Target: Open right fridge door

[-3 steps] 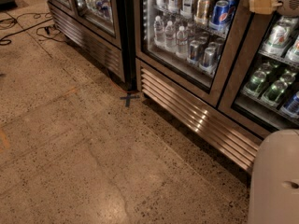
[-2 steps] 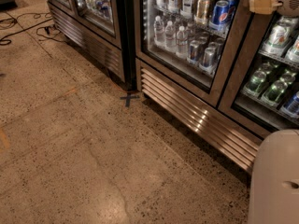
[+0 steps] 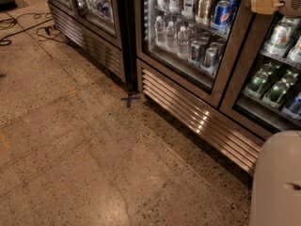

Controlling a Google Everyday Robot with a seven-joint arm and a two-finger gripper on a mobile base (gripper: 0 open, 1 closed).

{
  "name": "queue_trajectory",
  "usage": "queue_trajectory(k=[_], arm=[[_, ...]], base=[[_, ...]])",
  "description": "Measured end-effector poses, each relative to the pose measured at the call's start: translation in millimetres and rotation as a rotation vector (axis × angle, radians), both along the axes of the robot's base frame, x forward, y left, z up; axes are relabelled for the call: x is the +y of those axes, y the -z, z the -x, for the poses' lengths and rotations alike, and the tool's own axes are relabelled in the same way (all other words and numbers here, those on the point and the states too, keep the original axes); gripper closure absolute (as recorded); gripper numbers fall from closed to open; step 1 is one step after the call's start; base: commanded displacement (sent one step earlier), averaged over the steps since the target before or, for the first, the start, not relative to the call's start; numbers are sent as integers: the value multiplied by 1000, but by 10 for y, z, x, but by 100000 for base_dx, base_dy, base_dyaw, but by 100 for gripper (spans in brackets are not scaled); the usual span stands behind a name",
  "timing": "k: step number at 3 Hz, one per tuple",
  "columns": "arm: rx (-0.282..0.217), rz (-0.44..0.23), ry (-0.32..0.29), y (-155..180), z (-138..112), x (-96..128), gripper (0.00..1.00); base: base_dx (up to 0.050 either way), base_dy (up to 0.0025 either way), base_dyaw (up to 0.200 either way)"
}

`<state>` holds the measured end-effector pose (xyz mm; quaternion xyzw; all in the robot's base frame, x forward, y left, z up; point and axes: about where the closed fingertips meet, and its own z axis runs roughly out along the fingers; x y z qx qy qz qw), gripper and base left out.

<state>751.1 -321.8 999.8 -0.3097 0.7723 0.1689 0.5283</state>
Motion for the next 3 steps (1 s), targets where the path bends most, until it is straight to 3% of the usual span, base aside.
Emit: queue_trajectory(k=[1, 2, 3], arm=[[-1, 0, 1, 23, 18, 11, 100], [-1, 0, 1, 23, 18, 11, 100], [-1, 0, 1, 21, 18, 11, 100]], base=[[5000, 0, -3], [-4998, -2, 8], [0, 0, 0]])
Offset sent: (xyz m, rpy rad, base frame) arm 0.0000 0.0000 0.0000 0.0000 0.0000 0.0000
